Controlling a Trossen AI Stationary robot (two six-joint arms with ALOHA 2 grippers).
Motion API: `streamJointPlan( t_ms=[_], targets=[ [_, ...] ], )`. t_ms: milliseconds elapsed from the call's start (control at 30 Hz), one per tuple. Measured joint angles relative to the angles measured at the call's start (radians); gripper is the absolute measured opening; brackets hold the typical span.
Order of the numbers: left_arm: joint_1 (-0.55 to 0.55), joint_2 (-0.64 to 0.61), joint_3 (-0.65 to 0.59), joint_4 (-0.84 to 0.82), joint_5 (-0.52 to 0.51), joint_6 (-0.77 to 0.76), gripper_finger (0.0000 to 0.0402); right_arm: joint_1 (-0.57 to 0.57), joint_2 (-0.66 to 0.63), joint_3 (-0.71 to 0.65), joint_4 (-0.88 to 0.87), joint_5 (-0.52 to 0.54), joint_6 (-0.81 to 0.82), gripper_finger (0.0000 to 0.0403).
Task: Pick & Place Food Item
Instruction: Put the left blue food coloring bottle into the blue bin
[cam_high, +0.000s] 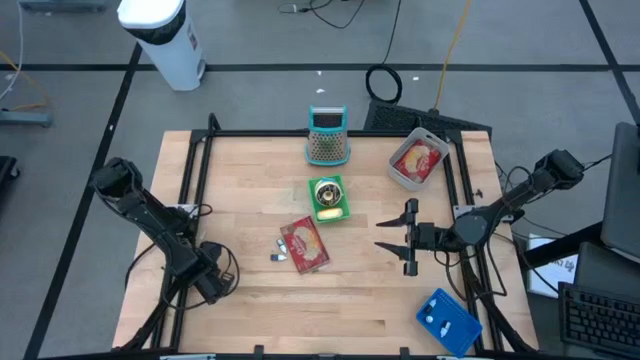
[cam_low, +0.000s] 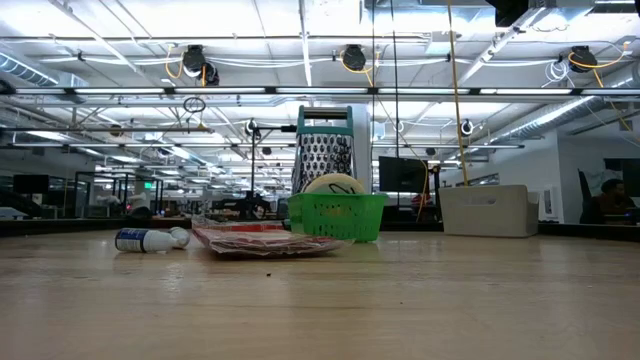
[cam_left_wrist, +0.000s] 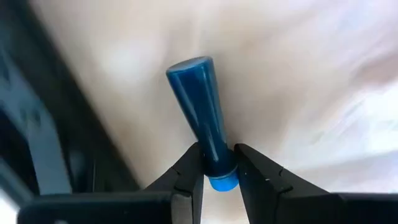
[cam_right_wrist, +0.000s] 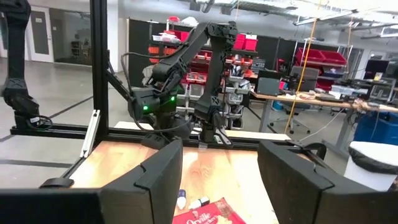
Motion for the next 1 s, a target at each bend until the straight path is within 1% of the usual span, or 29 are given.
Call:
streamJointPlan(
  t_ms=[133,233,300,433,533,667,767,867,1000],
  targets=[
    [0.008,0.006,0.069,-0.077,-0.178,0.080,0.0081,-0.001,0.040,0.001,-0.016,-0.017,0.011,0.0196],
    [0.031,0.002,0.132,-0.070,-0.262,0.160,0.0081,-0.023,0.102,0.001,-0.001,-0.071,-0.023,0.0196],
    [0.054,0.003,0.164,-0.069,-0.313,0.239,0.0081,-0.053,0.154,0.001,0.015,-0.110,-0.028,0.0196],
    [0.116,0.001,0.227,0.036,-0.389,0.441,0.0081,-0.120,0.257,0.001,0.085,-0.190,-0.036,0.0196],
    [0.173,-0.001,0.256,0.181,-0.399,0.645,0.0081,-0.161,0.336,0.001,0.147,-0.254,-0.093,0.0199],
    [0.261,0.000,0.262,0.469,-0.328,0.952,0.0081,-0.183,0.454,0.001,0.300,-0.345,-0.207,0.0215],
    [0.333,-0.001,0.262,0.642,-0.231,1.113,0.0081,-0.183,0.537,0.044,0.366,-0.369,-0.268,0.0236],
    [0.408,-0.001,0.263,0.751,-0.109,1.187,0.0081,-0.183,0.612,0.127,0.349,-0.370,-0.292,0.0257],
    [0.488,-0.001,0.263,0.774,0.040,1.229,0.0081,-0.183,0.704,0.231,0.331,-0.369,-0.334,0.0276]
  ],
)
